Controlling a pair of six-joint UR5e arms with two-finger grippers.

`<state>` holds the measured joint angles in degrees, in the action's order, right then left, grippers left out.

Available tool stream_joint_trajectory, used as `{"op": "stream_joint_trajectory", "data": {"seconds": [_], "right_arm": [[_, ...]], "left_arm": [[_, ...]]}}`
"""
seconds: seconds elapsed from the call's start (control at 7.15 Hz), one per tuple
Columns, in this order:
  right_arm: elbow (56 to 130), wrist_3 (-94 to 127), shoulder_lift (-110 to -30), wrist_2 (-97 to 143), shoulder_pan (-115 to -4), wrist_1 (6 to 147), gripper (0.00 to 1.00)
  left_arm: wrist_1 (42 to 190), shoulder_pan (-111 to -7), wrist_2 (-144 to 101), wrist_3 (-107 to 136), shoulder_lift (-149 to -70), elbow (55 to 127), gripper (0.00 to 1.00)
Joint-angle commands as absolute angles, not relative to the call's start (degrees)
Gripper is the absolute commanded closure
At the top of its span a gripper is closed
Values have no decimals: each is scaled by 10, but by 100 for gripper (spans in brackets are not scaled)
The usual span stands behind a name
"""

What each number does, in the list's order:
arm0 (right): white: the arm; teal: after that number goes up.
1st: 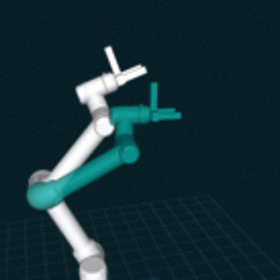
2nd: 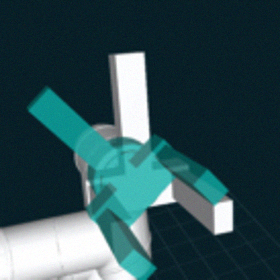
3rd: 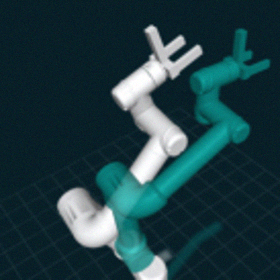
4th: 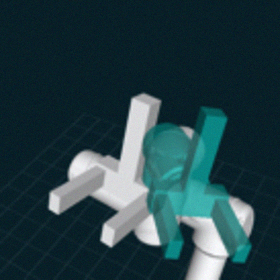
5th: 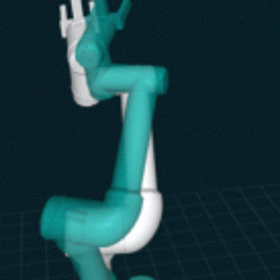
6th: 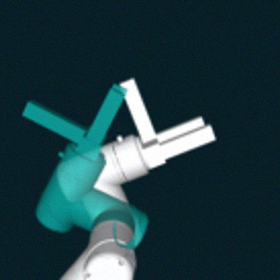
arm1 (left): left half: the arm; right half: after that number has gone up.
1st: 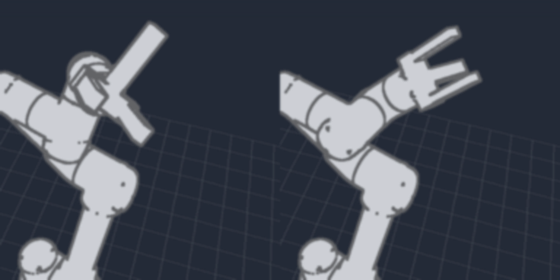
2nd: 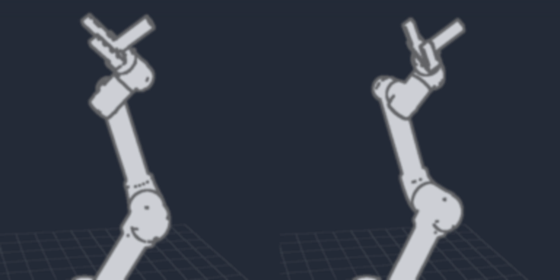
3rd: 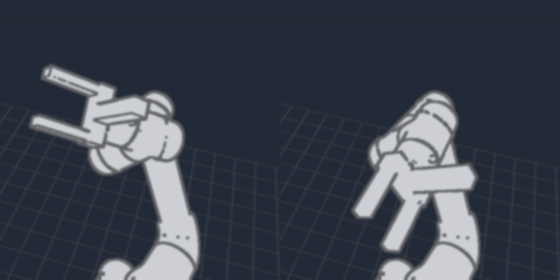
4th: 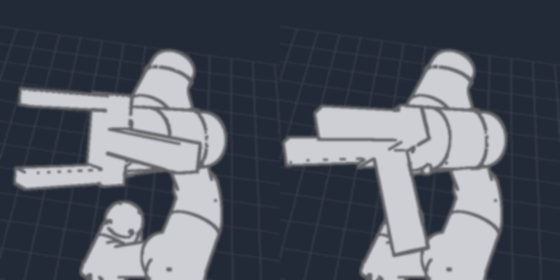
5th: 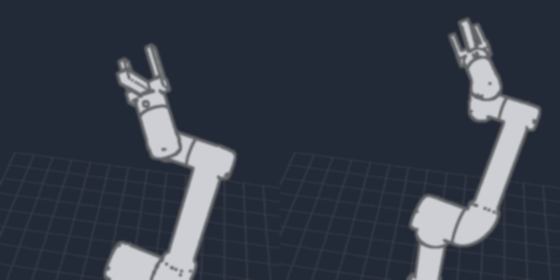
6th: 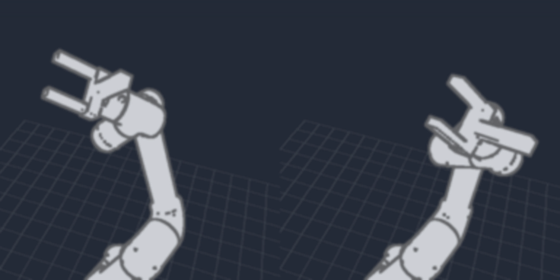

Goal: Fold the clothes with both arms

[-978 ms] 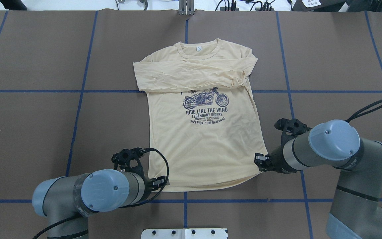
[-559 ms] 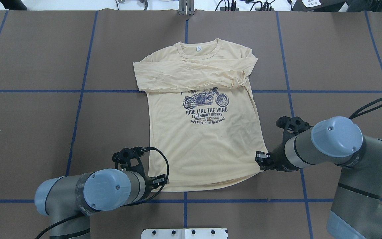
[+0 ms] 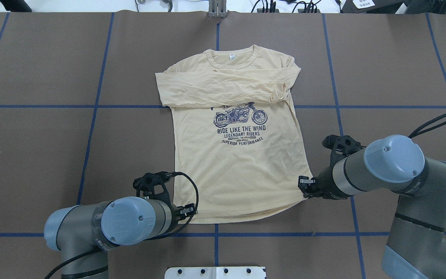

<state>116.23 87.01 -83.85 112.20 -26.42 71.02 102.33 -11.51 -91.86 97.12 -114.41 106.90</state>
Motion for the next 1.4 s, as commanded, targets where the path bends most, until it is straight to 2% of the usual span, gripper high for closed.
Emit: {"op": "stream_joint_trajectory", "data": {"seconds": [0.0,0.42,0.7,1.26], "right_arm": [[1163,870,-838,1122,-265,710,100],[1162,870,-839,1122,-268,710,100],[1162,870,-839,1122,-270,710,100],[1163,870,-839,1122,-270,710,100]], "left_arm": [[1024,-115,-919,971,-1145,1064,29],[1024,-115,-919,971,-1145,1066,35],[1024,-115,-919,971,-1145,1068,48],[1024,-115,-919,971,-1145,1066,48]]}}
